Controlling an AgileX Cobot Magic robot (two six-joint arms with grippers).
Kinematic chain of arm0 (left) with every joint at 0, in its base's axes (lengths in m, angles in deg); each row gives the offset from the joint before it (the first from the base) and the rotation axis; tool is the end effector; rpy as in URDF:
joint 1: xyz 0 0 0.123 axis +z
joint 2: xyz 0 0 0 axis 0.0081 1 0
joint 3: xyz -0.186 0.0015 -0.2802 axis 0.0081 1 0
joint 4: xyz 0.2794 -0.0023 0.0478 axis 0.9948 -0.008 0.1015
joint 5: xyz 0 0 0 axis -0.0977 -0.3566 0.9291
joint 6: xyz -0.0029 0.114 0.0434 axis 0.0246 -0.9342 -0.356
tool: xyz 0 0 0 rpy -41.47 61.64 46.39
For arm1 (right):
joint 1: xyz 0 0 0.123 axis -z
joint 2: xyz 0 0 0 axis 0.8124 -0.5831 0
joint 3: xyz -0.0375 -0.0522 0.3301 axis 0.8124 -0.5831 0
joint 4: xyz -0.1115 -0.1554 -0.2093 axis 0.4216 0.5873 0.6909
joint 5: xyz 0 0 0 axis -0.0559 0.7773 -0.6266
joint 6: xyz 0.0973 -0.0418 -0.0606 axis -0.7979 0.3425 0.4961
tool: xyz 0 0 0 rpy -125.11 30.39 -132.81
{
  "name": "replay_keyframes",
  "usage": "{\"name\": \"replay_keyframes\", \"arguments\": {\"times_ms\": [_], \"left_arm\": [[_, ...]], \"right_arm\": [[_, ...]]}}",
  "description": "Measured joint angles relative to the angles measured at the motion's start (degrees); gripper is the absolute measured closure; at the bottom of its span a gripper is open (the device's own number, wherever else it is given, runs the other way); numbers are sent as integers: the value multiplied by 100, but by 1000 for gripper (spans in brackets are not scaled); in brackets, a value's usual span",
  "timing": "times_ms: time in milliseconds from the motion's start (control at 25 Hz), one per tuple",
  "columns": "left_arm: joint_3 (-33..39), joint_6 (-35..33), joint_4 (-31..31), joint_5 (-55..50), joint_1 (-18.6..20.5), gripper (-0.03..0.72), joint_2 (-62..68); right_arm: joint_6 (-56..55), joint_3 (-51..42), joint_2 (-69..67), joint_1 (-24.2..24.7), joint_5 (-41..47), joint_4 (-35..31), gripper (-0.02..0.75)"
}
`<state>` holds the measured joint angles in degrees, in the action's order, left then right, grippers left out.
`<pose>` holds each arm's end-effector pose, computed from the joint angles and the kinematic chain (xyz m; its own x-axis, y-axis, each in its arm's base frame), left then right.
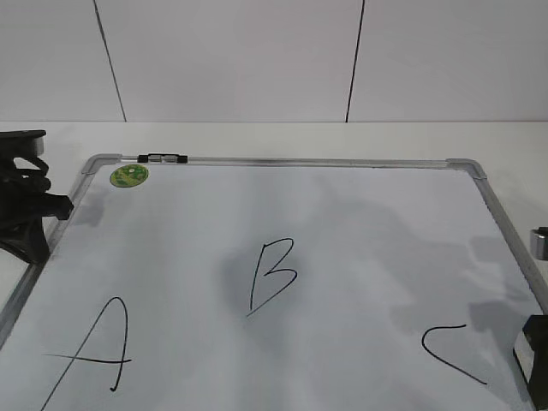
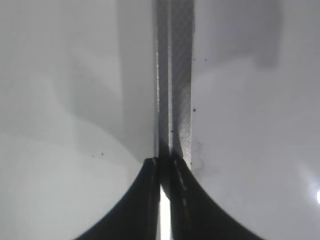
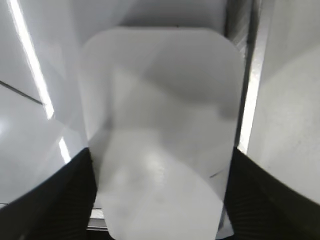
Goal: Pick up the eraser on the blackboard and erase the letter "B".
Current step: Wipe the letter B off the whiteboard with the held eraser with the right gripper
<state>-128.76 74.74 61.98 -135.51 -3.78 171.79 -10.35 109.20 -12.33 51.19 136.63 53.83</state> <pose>0.3943 -0.0401 0.1506 -0.9925 0.0176 -0.1213 0.0292 0.9951 -0.0944 0.2207 0.0235 0.1740 -0.9886 0.0404 0.1453 0.0522 0.9955 0.0788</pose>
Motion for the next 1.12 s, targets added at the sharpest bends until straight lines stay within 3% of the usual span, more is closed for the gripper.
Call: {"name": "replay_keyframes", "arguments": {"times_ms": [600, 1120], "left_arm": [[0, 0, 0, 0, 0, 672, 0], [0, 0, 0, 0, 0, 672, 0]], "right_arm": [[10, 226, -165, -4, 277, 0, 208], [-11, 1083, -191, -13, 897, -149, 209]]}}
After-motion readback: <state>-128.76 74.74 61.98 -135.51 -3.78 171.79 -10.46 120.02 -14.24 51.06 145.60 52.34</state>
